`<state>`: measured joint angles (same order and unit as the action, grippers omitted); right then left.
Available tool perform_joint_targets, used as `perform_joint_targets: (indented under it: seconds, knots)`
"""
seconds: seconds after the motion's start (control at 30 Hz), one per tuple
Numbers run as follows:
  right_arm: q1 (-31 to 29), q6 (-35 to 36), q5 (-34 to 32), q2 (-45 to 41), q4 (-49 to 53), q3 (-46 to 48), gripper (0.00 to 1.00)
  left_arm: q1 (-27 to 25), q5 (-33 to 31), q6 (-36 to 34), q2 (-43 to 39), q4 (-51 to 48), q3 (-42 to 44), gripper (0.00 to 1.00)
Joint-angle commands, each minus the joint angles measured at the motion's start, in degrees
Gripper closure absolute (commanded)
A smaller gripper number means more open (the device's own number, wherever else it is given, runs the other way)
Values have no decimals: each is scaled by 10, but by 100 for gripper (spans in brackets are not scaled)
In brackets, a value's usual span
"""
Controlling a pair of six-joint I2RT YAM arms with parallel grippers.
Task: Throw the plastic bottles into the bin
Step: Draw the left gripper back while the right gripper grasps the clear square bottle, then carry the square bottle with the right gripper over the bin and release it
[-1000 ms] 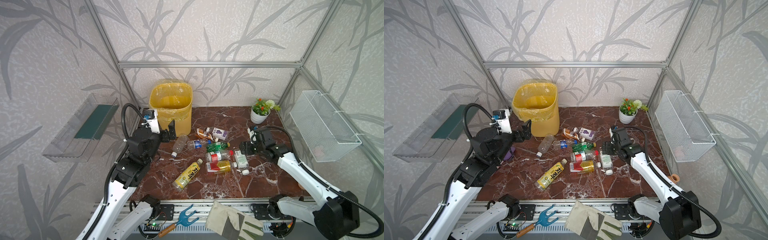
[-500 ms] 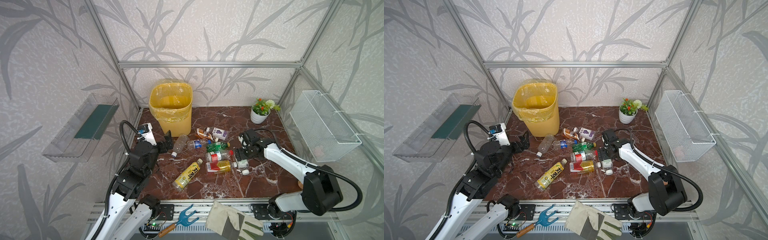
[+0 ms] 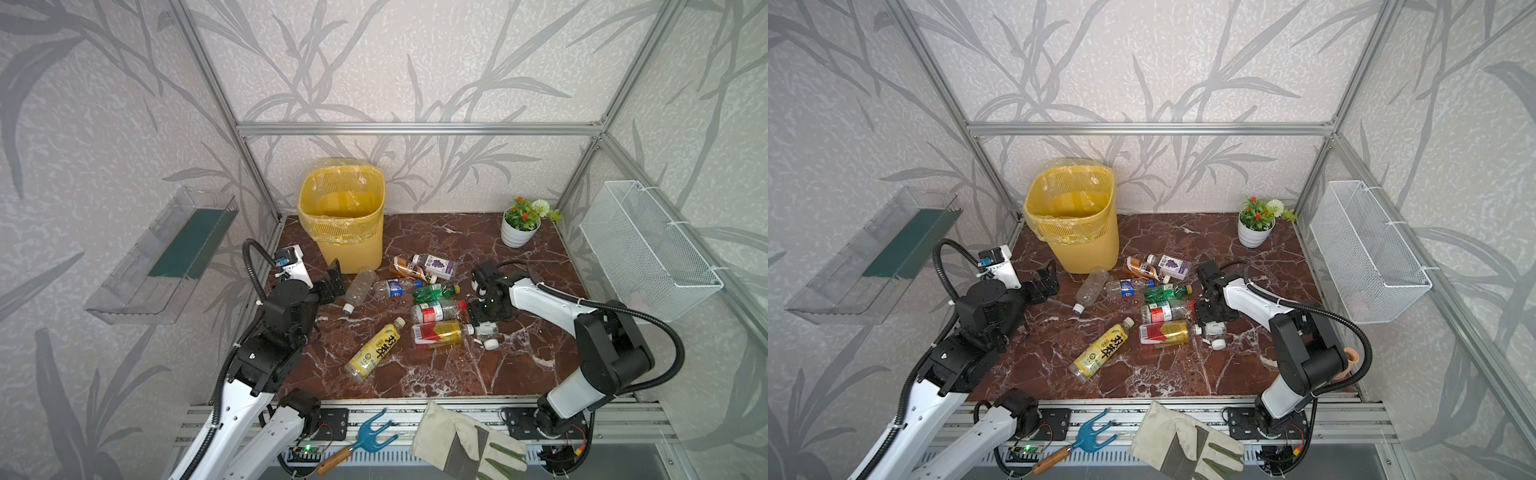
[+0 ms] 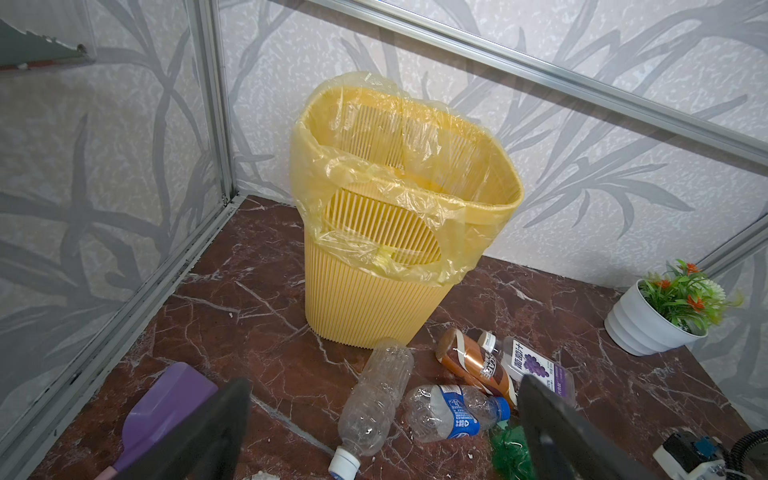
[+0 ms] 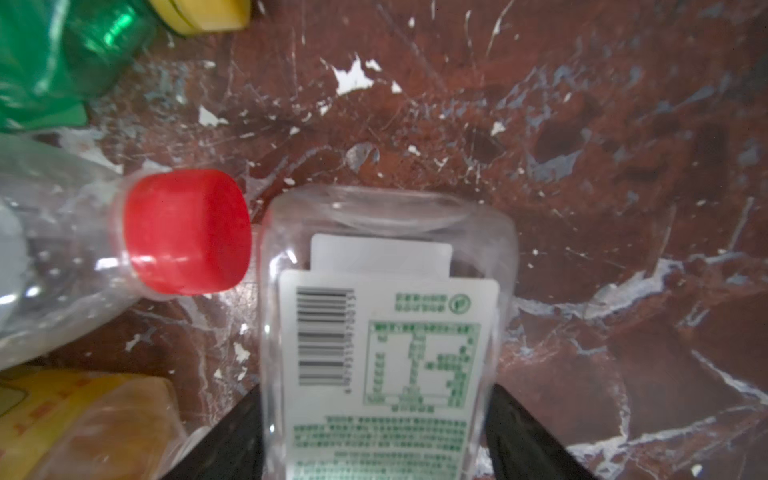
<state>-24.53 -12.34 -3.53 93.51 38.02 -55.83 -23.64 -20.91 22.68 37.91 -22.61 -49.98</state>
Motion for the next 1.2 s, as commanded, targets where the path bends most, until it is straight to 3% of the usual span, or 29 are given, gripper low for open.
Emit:
perform_joint_targets:
  seconds: [0.0,0.17,0.33,0.77,0.87,1.17]
  knots:
    - [1,-1,-14,10,7,-15,21,-2,-18,10,-6,-12,7,1]
    - [0,-1,-10,32,11,-26,23,-1,-22,11,-6,-13,8,1]
    - [0,-9,-13,19,8,-22,33,-1,-26,2,-6,-13,5,1]
    - [2,-8,-2,-146,17,-59,35,-1,-26,13,2,-9,13,1]
    - [1,8,33,-197,-34,-52,36,-2,-34,18,1,-11,15,1]
    - [-7,-65,134,-301,-251,-33,38,0,-86,59,-10,-42,30,1]
